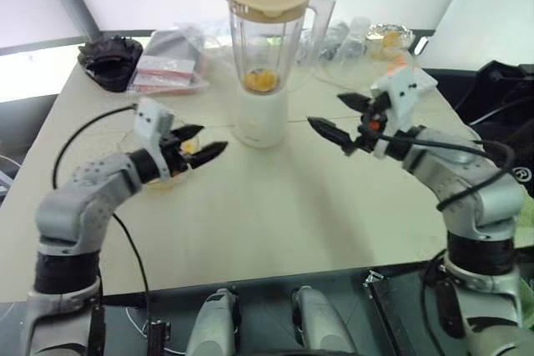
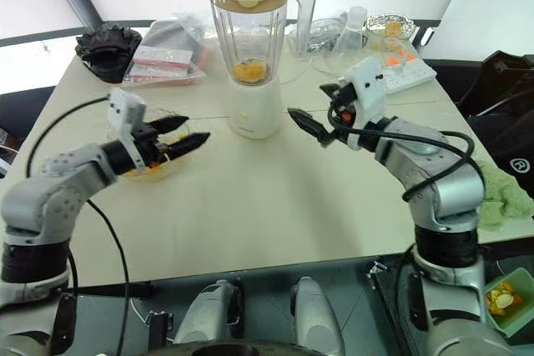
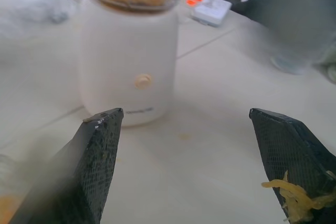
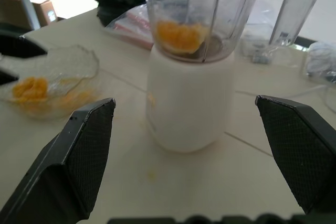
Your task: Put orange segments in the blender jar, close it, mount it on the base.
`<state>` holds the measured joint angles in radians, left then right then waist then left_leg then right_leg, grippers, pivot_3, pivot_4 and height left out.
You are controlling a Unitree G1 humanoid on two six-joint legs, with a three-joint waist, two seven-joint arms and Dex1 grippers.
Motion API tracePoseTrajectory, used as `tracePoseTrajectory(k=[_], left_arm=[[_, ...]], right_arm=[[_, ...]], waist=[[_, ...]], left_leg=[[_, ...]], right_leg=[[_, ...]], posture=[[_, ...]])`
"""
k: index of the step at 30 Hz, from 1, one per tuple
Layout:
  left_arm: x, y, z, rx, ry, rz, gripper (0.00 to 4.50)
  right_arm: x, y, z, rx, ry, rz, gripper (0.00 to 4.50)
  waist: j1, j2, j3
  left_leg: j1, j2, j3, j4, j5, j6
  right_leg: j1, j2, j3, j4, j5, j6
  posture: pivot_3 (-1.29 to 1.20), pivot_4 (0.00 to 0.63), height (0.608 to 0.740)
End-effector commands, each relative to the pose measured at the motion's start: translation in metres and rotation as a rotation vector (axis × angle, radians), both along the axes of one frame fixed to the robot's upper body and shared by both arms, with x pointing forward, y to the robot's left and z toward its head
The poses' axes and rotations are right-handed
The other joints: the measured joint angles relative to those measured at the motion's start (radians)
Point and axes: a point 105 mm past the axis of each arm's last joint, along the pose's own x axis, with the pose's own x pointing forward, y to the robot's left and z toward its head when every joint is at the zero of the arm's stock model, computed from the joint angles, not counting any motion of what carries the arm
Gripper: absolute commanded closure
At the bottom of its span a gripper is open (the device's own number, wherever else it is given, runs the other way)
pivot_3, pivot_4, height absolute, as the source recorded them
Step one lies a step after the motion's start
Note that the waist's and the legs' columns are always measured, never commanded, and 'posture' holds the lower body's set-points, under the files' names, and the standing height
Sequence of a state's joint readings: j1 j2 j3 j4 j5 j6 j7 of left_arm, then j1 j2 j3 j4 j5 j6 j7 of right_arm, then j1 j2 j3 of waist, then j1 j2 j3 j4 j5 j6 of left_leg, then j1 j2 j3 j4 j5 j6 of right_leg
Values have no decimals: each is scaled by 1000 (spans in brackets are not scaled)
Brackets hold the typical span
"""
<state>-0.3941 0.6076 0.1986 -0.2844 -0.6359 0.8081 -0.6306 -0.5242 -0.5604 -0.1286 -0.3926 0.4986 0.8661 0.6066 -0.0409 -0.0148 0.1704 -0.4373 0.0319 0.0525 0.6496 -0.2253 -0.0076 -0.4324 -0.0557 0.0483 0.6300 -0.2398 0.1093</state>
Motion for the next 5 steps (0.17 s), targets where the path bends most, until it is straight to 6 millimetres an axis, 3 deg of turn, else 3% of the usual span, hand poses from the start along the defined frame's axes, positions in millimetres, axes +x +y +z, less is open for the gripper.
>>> tracePoseTrajectory(k=[1,5], left_arm=[[-7,13,17,-5,-44,6,490],[-16,24,22,-11,-50,16,490]], right_arm=[[-17,-3,11,-36,-43,85,37],[-20,-9,10,-47,-31,91,37]], waist=[[-2,0,0],[-1,0,0]], left_leg=[[0,0,0,0,0,0],[0,0,0,0,0,0]], right_leg=[[0,0,0,0,0,0],[0,0,0,0,0,0]], posture=[[0,150,740],[0,150,740]])
